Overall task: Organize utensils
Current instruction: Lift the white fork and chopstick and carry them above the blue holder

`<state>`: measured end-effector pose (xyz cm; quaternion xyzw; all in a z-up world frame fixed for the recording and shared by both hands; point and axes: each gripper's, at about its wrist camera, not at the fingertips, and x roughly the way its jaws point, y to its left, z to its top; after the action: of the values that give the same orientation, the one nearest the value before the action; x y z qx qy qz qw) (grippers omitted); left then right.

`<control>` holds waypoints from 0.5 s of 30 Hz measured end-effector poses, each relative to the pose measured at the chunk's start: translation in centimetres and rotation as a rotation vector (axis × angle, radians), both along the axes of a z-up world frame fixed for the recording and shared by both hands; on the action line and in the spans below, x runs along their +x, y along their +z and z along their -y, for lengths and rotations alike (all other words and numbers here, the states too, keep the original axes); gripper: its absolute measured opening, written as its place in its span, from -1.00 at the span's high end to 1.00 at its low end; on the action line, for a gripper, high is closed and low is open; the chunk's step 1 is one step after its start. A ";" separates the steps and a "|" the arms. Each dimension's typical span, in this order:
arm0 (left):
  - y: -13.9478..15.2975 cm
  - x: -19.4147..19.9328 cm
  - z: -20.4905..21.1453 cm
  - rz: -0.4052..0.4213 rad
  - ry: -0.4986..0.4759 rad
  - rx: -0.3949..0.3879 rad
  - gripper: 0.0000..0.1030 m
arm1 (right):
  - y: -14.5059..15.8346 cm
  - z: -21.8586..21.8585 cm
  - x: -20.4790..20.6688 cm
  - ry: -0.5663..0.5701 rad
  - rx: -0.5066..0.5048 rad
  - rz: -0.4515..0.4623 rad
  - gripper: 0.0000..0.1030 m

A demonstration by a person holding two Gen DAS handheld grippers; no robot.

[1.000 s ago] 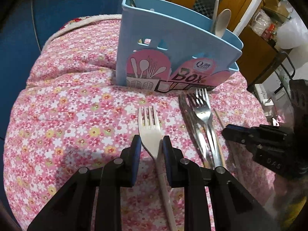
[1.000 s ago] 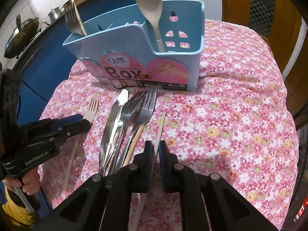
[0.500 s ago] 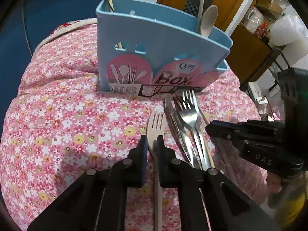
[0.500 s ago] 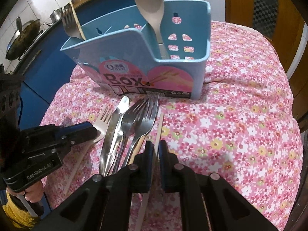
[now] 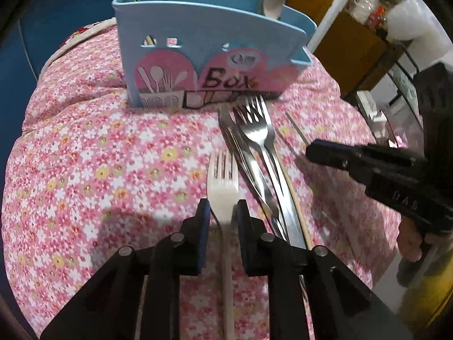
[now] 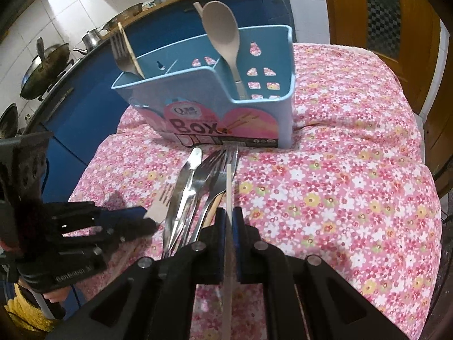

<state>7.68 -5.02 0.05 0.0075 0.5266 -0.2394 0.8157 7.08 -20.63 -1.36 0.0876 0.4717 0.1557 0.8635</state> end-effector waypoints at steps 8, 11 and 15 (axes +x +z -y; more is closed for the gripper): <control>-0.1 -0.6 0.6 0.012 -0.031 0.065 0.73 | 0.8 0.4 -0.6 0.002 0.035 0.032 0.88; 0.0 -0.7 0.9 0.015 -0.024 0.068 0.74 | 1.4 0.5 -0.9 0.005 0.059 0.060 0.88; 0.6 -1.3 0.2 0.053 -0.012 -0.005 0.75 | 2.4 0.7 -1.6 0.005 0.081 0.113 0.88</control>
<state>6.42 -5.23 0.66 0.0148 0.5043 -0.2452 0.8279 5.44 -21.28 1.08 0.1125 0.4159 0.1816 0.8840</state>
